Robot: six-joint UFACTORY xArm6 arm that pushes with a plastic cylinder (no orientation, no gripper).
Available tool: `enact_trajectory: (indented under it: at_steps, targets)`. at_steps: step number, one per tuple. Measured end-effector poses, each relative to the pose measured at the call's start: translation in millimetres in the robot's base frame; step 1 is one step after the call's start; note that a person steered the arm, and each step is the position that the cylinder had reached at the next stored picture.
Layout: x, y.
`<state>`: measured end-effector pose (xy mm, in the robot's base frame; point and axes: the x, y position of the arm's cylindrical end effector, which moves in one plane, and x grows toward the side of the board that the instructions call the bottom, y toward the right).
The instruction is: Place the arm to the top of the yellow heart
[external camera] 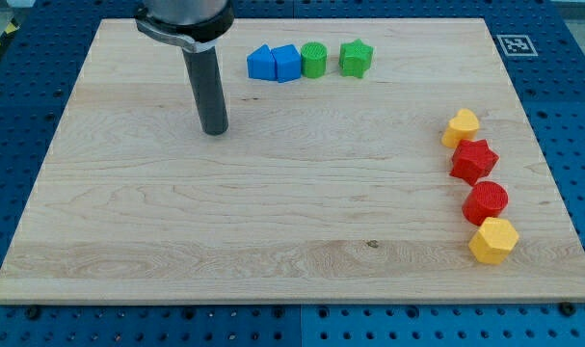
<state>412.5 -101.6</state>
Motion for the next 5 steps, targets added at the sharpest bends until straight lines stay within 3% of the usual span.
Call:
enact_trajectory:
  at_steps: [4, 5]
  targets:
    - [-12, 5]
    - [-12, 53]
